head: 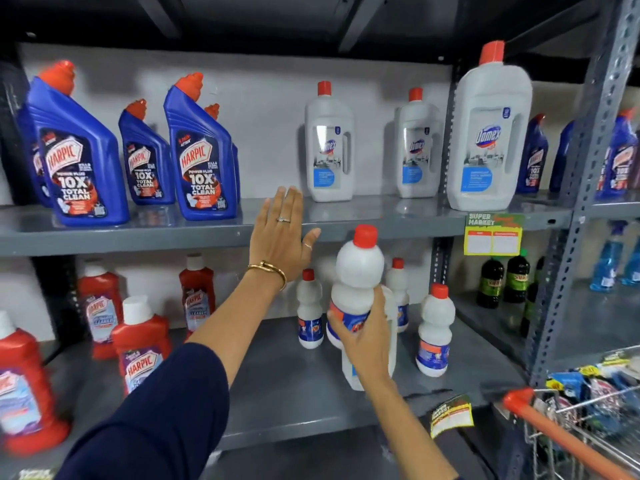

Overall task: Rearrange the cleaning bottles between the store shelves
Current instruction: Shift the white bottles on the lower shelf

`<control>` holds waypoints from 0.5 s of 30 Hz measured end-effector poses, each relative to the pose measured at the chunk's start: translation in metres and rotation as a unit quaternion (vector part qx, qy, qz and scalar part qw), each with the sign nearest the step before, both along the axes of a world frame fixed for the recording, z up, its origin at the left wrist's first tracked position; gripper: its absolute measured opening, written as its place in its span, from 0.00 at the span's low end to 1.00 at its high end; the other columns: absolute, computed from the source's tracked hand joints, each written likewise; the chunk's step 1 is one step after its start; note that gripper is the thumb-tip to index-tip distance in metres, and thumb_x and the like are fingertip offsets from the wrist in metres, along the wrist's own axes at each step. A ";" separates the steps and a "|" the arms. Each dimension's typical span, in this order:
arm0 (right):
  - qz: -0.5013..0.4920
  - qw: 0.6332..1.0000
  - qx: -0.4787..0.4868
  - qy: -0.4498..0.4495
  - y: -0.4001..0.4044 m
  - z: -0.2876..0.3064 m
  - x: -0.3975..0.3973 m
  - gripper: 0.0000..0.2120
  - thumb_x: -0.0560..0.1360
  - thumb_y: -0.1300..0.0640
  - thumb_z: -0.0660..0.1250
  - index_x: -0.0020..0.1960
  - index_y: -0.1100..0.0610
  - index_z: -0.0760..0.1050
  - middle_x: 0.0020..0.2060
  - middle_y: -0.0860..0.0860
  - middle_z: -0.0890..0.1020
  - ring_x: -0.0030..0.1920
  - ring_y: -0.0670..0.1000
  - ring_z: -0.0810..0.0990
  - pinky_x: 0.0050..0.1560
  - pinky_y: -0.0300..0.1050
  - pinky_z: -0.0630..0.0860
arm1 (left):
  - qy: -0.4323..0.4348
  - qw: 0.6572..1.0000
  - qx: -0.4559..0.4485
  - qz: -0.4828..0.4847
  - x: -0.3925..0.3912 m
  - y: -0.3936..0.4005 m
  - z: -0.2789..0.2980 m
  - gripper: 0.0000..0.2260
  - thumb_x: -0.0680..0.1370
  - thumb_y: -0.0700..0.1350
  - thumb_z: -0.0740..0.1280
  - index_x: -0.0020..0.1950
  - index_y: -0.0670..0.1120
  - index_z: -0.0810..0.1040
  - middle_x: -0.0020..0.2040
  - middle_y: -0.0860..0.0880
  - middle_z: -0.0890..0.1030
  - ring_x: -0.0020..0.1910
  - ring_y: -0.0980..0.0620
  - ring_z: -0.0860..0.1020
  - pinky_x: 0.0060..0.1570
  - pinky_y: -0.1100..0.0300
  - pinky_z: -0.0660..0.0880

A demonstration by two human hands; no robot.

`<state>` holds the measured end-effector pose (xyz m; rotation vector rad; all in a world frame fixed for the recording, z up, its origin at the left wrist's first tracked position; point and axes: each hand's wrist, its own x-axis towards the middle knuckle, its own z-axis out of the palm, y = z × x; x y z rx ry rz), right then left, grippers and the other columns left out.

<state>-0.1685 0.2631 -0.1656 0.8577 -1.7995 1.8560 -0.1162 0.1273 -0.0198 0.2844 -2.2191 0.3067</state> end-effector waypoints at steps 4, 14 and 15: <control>0.011 0.997 0.065 -0.046 -0.018 -0.058 -0.005 0.35 0.65 0.51 0.75 0.66 0.44 0.60 0.61 0.44 0.73 0.62 0.46 0.71 0.61 0.41 0.69 | 0.011 1.000 -0.009 0.003 -0.003 0.000 -0.001 0.29 0.78 0.53 0.53 0.72 0.39 0.47 0.75 0.40 0.54 0.74 0.42 0.49 0.70 0.50 0.42; 0.045 0.978 0.162 -0.121 -0.070 -0.133 -0.029 0.35 0.63 0.56 0.77 0.64 0.53 0.63 0.59 0.51 0.75 0.58 0.50 0.73 0.60 0.44 0.71 | 0.026 0.999 -0.036 0.018 -0.008 -0.005 -0.007 0.28 0.78 0.55 0.51 0.72 0.41 0.46 0.75 0.42 0.52 0.74 0.43 0.47 0.69 0.52 0.36; 0.039 0.979 0.158 -0.125 -0.073 -0.135 -0.031 0.35 0.63 0.56 0.77 0.65 0.54 0.62 0.58 0.51 0.75 0.58 0.50 0.73 0.59 0.43 0.69 | 0.026 0.999 -0.039 0.022 -0.009 -0.005 -0.007 0.28 0.78 0.55 0.51 0.72 0.41 0.46 0.75 0.43 0.52 0.74 0.44 0.47 0.69 0.52 0.35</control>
